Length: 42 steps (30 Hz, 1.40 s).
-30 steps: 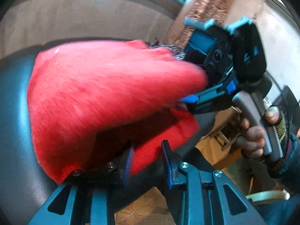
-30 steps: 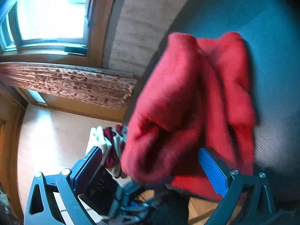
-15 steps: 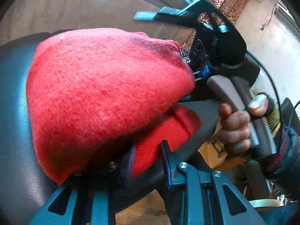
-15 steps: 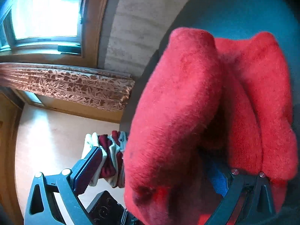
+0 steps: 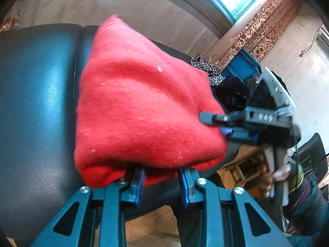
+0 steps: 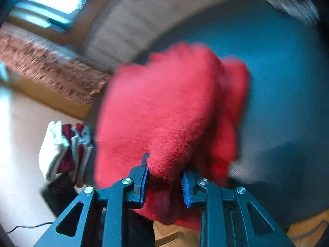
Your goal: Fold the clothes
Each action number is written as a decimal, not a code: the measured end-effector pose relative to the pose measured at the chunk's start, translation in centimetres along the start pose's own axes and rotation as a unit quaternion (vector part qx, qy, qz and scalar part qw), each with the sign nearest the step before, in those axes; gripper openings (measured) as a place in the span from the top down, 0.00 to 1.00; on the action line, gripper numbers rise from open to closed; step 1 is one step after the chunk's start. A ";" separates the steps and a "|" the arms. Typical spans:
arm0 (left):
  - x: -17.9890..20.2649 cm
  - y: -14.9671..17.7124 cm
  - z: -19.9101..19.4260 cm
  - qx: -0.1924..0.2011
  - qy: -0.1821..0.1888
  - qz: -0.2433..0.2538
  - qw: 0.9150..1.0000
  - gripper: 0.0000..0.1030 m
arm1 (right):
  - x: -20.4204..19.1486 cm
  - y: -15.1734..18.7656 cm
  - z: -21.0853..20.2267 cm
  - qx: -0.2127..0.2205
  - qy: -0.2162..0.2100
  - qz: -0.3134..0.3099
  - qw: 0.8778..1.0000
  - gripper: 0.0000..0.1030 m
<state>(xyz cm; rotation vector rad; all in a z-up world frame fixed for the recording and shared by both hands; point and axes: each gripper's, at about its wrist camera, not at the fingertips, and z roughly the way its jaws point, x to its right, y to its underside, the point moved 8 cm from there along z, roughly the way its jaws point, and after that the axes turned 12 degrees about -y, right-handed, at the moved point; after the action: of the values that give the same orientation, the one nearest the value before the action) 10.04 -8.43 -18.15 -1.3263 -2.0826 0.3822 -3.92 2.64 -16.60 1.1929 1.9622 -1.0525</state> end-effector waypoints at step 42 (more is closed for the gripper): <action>3.3 -6.7 1.0 0.012 -0.036 0.100 0.994 0.63 | -4.1 -10.7 -5.3 0.101 0.159 -0.183 0.965 0.18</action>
<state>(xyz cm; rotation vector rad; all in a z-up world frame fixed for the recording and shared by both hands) 3.77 -8.45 -14.08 -1.5329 -2.0015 0.5448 -12.41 2.45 -7.32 1.1899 2.4416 -1.3396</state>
